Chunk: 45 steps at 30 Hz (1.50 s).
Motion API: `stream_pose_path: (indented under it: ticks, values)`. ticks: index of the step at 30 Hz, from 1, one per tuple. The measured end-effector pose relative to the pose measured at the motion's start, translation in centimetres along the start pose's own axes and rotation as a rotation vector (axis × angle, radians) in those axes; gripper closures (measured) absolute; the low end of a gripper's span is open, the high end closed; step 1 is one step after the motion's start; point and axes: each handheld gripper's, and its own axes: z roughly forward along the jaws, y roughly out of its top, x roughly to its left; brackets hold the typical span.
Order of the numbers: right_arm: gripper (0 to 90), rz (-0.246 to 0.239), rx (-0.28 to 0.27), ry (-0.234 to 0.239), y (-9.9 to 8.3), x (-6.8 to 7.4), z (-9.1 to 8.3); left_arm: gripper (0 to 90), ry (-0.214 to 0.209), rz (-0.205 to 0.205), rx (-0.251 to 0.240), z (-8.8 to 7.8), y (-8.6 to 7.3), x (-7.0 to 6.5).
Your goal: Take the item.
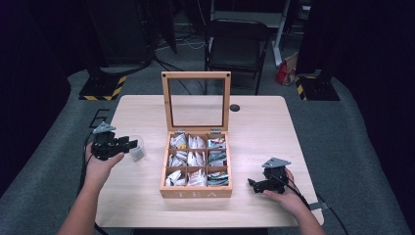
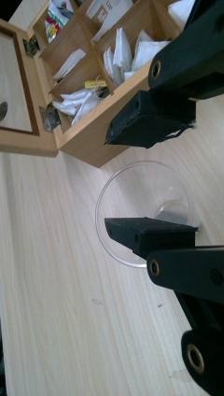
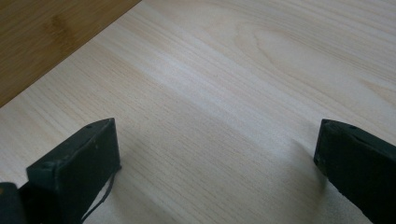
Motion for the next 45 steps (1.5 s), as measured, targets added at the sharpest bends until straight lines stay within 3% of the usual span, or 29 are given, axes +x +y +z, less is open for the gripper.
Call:
stream_pose_path:
  ticks: [18,45]
  values:
    - [0.0,0.000,0.000,0.000,0.0,0.0,0.0,52.4,-0.015,0.028,0.008,-1.0,-1.2,-1.2]
    - [0.0,0.000,0.000,0.000,0.0,0.0,0.0,51.5,-0.014,0.025,0.029,-1.5,-5.3,-2.1]
